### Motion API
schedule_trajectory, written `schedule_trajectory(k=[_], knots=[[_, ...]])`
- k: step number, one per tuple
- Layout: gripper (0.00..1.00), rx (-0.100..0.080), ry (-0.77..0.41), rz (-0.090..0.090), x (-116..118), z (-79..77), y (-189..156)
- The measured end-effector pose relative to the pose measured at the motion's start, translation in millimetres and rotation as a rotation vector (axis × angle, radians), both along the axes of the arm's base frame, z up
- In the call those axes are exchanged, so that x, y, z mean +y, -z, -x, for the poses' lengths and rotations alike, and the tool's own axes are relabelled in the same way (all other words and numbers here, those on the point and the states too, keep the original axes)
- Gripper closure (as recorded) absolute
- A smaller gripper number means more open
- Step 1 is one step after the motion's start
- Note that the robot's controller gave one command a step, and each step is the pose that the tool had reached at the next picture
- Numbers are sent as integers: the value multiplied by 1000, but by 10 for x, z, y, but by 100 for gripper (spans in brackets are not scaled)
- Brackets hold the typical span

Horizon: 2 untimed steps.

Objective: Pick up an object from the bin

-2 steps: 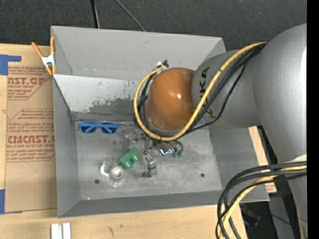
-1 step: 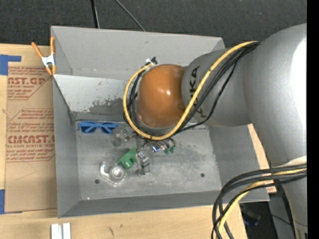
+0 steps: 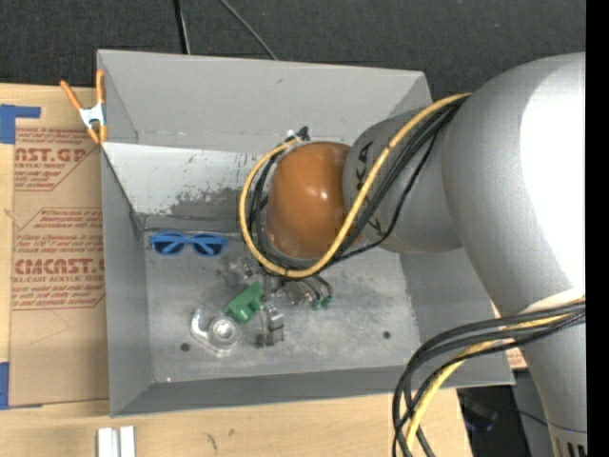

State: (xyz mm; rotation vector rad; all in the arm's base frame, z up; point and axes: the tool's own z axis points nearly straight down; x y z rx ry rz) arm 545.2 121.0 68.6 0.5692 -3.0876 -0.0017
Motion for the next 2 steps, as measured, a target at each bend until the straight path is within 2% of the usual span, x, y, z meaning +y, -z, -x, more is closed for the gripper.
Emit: schedule_trajectory(k=[1,2], knots=[[0,-2,0,-1,7,0,3],[100,-4,0,-2,9,-6,-3]])
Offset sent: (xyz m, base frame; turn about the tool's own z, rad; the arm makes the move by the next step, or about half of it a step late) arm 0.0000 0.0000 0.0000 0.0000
